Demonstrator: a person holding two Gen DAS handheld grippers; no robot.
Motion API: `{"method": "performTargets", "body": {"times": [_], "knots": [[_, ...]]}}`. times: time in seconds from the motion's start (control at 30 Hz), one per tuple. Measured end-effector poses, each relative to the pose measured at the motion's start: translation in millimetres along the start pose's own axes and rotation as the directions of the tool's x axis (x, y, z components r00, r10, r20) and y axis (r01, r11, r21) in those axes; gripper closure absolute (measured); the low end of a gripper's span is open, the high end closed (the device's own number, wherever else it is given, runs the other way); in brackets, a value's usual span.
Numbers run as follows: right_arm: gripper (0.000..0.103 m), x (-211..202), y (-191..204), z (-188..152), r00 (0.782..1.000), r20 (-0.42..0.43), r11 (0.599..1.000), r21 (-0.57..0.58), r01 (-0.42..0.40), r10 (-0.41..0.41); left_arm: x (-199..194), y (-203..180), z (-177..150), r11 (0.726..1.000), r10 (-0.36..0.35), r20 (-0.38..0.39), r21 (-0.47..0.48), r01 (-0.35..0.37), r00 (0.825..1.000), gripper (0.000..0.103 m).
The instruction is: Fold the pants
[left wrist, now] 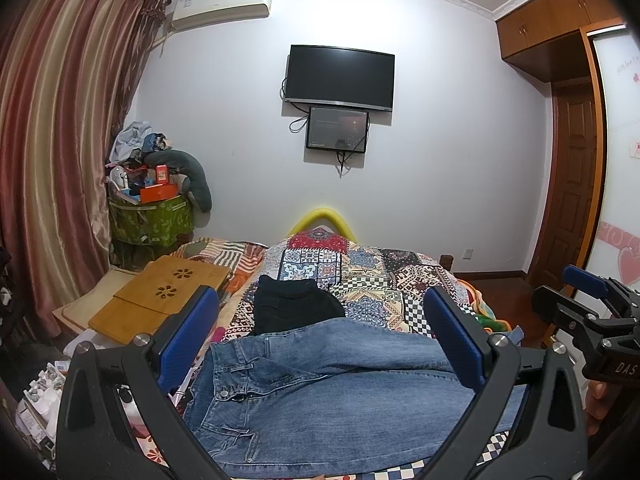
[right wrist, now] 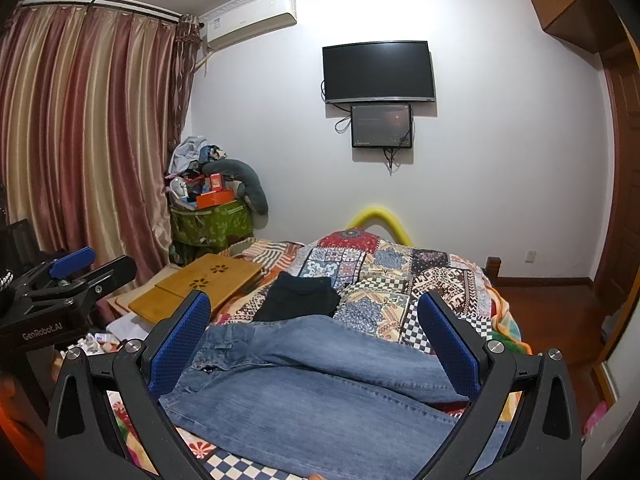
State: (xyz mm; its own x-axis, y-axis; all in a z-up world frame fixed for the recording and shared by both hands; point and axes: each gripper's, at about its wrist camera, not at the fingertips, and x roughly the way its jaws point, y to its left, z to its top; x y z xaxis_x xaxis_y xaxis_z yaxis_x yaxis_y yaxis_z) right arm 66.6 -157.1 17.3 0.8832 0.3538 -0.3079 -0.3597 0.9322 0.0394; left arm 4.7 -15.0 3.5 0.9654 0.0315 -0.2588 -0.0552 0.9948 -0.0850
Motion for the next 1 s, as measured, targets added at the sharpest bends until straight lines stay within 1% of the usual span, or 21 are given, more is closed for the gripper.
{"method": "performTargets", "body": {"times": [0.23,0.47,0.57,0.7,0.8,0.9,1.0], "knots": [[0.0,1.5,-0.5,-2.5,1.0,-0.004,1.0,0.005,0.007,-0.007,2.2,-2.2,-0.9,1.0,-0.004,-0.001,0.006,0.004,1.0,0.0],[0.0,9.6,-3.0,-5.0,1.0,-0.019,1.0,0.009,0.023,-0.023,18.6,-2.3,-2.5,1.0,-0.01,-0.025,0.003,0.011,1.0,0.0],[0.0,17.9,-5.8,-6.7,0.999,-0.035,1.0,0.008,0.021,-0.02,36.3,-1.1,-1.5,1.0,-0.014,-0.042,-0.003,0.014,0.999,0.0],[0.0,39.1,-14.4,-10.5,0.997,-0.078,1.0,0.012,0.023,-0.022,61.9,2.6,-3.1,1.0,0.002,-0.062,0.012,-0.001,0.998,0.0],[0.0,54.2,-21.6,-15.4,0.994,-0.109,0.999,0.024,0.026,-0.023,86.6,3.6,-5.2,0.999,0.025,-0.082,0.042,-0.022,0.996,0.0],[0.0,72.5,-30.7,-21.3,0.989,-0.148,0.999,0.033,0.029,-0.023,113.7,7.3,-8.8,0.997,0.021,-0.12,0.076,-0.012,0.993,0.0],[0.0,93.8,-43.0,-29.9,0.982,-0.188,0.999,0.037,0.04,-0.032,143.6,15.2,-12.6,0.995,0.042,-0.144,0.094,-0.029,0.989,0.0]]}}
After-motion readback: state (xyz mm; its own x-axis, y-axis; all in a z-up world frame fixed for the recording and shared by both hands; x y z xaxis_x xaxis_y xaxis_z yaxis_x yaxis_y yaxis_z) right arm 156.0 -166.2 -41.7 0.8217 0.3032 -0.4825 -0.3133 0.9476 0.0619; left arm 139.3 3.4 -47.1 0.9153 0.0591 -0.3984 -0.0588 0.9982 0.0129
